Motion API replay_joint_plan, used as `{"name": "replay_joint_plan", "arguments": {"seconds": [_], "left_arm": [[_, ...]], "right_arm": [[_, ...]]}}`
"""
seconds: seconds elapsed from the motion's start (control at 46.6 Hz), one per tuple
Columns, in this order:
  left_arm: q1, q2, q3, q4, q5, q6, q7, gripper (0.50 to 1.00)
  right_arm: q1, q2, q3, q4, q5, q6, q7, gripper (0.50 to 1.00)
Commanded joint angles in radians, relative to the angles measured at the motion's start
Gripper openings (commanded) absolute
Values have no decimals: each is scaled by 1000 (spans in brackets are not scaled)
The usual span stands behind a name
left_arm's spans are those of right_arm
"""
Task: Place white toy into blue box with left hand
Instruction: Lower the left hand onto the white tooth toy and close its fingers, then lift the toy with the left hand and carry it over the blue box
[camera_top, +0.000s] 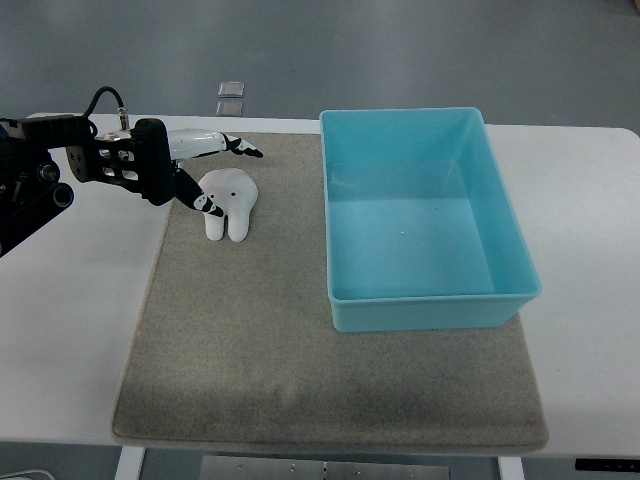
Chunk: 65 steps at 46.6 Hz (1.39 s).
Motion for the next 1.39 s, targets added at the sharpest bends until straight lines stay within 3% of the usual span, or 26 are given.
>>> {"name": "replay_joint_plan", "arguments": {"seconds": [0.0, 1.029, 1.179, 1.287, 1.372], "left_arm": [[1, -8, 1, 0, 1, 3, 0, 919], [-2, -19, 58, 31, 47, 69, 0, 898], [1, -29, 66, 32, 47, 76, 0, 810], [-1, -31, 72, 34, 47, 76, 2, 711], [-2, -32, 75, 45, 47, 76, 0, 694]], "right_arm": [[0, 0, 0, 0, 0, 0, 0, 936], [0, 0, 0, 0, 0, 0, 0, 936], [0, 0, 0, 0, 0, 0, 0, 936], [0, 0, 0, 0, 0, 0, 0, 936], [0, 0, 0, 0, 0, 0, 0, 936]]}}
